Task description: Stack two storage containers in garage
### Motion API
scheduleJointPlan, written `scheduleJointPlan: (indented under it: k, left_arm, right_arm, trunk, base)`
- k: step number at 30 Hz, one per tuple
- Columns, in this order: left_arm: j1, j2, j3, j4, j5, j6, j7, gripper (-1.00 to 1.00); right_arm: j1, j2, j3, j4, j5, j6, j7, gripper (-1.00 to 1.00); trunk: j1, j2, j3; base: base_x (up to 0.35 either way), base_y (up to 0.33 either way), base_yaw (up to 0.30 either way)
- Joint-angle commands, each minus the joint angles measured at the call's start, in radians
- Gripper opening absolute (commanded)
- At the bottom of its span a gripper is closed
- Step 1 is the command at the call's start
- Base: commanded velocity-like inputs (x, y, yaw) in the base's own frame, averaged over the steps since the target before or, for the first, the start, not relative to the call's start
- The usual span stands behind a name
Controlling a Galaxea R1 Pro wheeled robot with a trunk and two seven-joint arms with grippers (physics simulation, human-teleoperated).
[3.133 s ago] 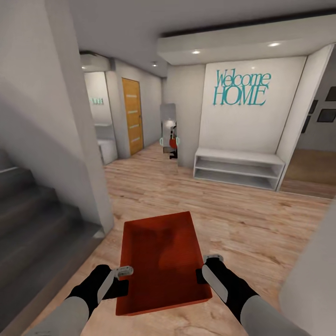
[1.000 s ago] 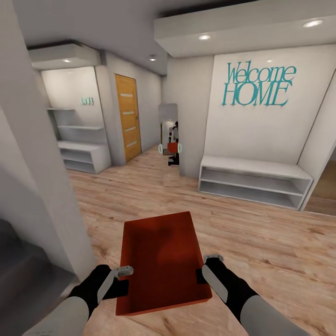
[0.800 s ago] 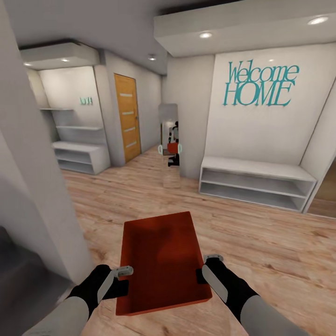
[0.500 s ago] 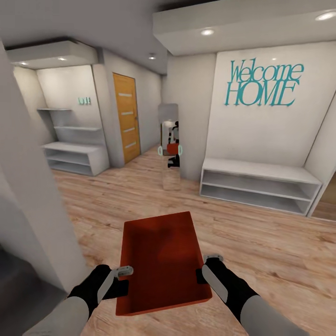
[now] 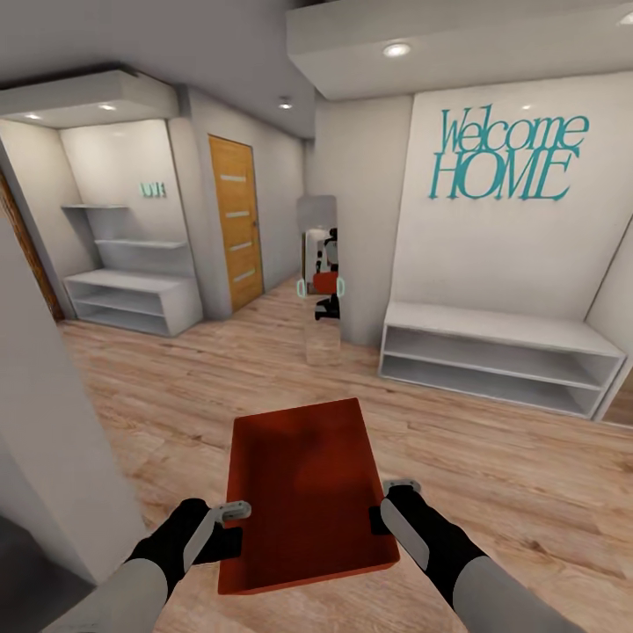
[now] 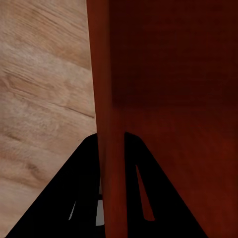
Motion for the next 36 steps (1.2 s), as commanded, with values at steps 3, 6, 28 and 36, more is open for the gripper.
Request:
scheduleJointPlan:
  k: [3,6,28,36]
  left_arm:
    - [-0.001,-0.004,0.007,-0.002,0.015,0.005,0.003,-1.00]
    - [-0.001,-0.004,0.007,-0.002,0.015,0.005,0.003,-1.00]
    - [-0.001,-0.004,0.007,-0.002,0.015,0.005,0.003,-1.00]
    - [-0.001,-0.004,0.007,-0.002,0.015,0.005,0.003,-1.00]
  right_arm:
    - [0.000,0.000,0.012,0.000,-0.019,0.003,-0.009,-1.00]
    - [0.000,0.000,0.012,0.000,-0.019,0.003,-0.009,-1.00]
    - [0.000,0.000,0.012,0.000,-0.019,0.003,-0.009,-1.00]
    - [0.000,0.000,0.012,0.000,-0.019,0.003,-0.009,-1.00]
  trunk:
    - [0.001,-0.001,-0.001]
    - [0.001,-0.001,-0.001]
    - [0.001,-0.001,-0.001]
    - [0.001,-0.001,-0.001]
  base:
    - [0.335,0.000,0.000]
    - [0.335,0.000,0.000]
    - [0.335,0.000,0.000]
    - [0.335,0.000,0.000]
